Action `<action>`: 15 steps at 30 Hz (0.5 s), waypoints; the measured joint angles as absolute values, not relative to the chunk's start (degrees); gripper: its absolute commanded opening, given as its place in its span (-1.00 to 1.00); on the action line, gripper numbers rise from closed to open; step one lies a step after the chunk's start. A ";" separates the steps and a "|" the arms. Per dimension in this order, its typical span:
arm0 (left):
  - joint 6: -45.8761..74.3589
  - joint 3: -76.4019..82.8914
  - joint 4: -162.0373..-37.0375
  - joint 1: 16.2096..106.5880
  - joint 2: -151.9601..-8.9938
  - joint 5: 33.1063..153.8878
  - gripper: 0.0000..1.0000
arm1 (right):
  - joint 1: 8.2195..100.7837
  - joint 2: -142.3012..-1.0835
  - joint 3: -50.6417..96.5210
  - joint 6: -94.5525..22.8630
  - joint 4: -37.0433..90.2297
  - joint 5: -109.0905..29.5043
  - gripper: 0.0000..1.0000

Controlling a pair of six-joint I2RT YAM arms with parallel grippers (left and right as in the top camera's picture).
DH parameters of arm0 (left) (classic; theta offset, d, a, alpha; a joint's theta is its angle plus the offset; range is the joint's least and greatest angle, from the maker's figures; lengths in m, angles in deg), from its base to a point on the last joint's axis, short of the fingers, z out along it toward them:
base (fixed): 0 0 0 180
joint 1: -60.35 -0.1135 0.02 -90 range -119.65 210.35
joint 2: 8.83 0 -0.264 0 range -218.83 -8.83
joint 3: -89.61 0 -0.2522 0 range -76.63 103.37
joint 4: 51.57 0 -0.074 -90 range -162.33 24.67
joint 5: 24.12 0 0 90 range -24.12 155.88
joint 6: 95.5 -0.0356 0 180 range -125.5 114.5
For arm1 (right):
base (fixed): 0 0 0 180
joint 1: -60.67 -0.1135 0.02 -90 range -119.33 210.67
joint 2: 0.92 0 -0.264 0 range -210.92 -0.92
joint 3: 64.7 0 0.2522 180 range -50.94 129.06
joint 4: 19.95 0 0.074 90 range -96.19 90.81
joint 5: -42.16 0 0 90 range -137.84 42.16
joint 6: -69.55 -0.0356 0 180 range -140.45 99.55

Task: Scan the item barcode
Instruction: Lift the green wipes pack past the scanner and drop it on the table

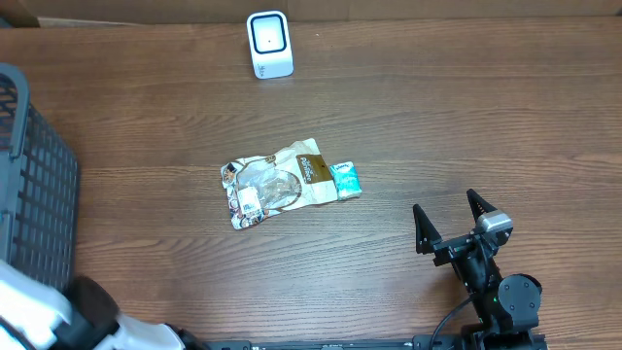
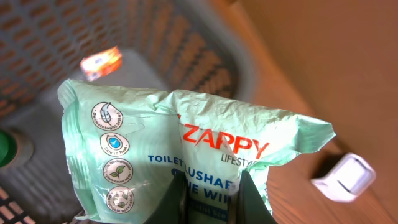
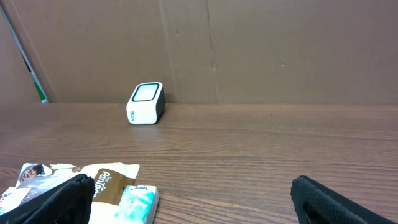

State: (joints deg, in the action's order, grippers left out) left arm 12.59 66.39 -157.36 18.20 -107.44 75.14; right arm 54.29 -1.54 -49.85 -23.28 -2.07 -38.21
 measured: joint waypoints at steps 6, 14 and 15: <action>12.55 66.78 -161.84 29.94 -100.36 74.46 -0.92 | 54.29 -1.54 -49.85 -23.26 -2.05 -38.23 1.00; 11.89 59.11 -162.17 47.40 -102.17 71.25 -0.91 | 54.29 -1.54 -49.85 -23.28 -2.05 -38.21 1.00; 11.87 57.36 -162.17 49.52 -102.56 71.01 -0.91 | 54.29 -1.54 -49.85 -23.30 -2.03 -38.25 1.00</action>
